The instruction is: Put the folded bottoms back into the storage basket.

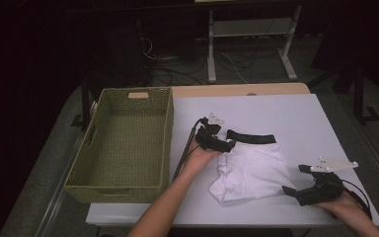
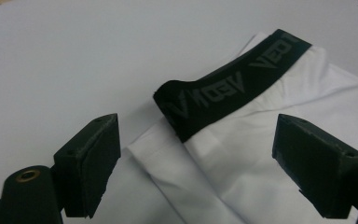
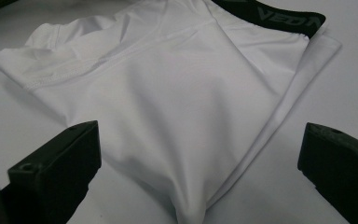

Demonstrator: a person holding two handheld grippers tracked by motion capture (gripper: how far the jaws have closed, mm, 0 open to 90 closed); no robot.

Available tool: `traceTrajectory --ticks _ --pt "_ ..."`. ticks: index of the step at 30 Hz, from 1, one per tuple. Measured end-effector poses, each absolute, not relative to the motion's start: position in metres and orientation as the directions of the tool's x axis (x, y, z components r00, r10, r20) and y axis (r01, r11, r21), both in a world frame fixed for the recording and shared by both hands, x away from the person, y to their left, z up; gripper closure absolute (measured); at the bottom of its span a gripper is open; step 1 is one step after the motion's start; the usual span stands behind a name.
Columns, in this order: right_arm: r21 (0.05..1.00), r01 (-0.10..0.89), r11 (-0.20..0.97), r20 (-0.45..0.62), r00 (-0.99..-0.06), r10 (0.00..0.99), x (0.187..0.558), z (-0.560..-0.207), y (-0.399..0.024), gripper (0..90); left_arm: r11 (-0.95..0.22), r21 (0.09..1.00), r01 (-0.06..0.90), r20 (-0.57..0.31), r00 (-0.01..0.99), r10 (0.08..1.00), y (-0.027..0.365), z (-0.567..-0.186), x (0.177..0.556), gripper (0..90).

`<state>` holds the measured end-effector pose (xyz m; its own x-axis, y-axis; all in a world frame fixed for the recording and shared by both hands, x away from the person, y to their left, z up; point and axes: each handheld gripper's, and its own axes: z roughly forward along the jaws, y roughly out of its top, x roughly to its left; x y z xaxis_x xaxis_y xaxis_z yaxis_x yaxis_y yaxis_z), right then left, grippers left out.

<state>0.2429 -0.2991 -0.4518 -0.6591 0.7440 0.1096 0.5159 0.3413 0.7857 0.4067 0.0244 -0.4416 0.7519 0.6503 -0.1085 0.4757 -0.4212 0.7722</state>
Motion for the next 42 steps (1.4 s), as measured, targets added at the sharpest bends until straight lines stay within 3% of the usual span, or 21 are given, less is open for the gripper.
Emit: traceTrajectory --ticks 26,42 --pt "0.784 0.516 0.344 0.110 -0.661 0.742 0.242 -0.453 -0.299 0.0 -0.452 0.734 0.506 -0.130 0.758 0.639 0.018 -0.461 0.416 36.8" --pt "0.780 0.517 0.352 0.110 -0.667 0.737 0.241 -0.455 -0.299 0.2 -0.473 0.735 0.486 -0.165 0.804 0.571 0.012 -0.461 0.411 74.9"
